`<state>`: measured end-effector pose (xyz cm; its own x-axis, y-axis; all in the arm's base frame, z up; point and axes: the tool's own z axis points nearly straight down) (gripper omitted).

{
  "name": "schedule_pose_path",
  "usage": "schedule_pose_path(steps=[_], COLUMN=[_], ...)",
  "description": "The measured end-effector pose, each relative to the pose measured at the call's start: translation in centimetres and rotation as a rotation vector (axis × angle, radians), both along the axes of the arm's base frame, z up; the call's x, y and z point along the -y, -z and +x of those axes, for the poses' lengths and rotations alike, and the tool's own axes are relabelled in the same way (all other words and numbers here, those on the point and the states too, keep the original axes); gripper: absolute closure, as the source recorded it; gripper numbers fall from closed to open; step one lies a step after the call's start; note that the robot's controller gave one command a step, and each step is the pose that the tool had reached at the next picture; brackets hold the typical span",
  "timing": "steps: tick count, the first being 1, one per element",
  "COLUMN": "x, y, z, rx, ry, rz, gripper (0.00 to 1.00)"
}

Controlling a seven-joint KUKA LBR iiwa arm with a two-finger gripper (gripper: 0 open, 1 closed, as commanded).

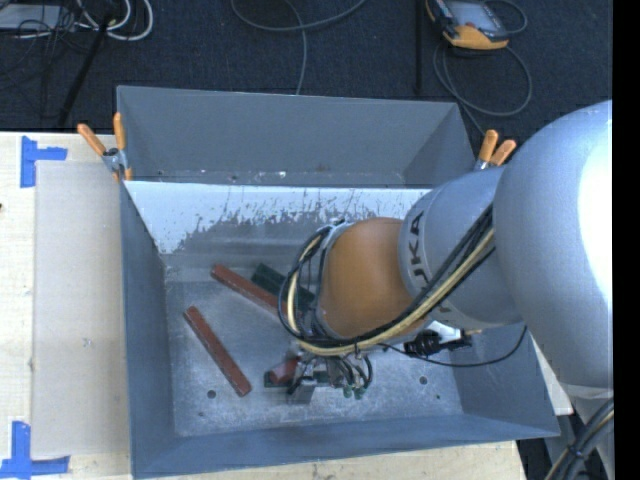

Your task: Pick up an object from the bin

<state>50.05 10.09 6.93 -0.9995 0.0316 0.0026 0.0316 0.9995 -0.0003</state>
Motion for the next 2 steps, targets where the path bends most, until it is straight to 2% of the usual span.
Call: schedule_pose_path(steps=[1, 2], x=[-1.7, -1.7], y=[-4.1, -15.2], z=[1.3, 0.2], rx=[0.005, 0.01], ry=[-0.143, -0.157], rz=[0.001, 0.001], gripper=[1.0, 1.0])
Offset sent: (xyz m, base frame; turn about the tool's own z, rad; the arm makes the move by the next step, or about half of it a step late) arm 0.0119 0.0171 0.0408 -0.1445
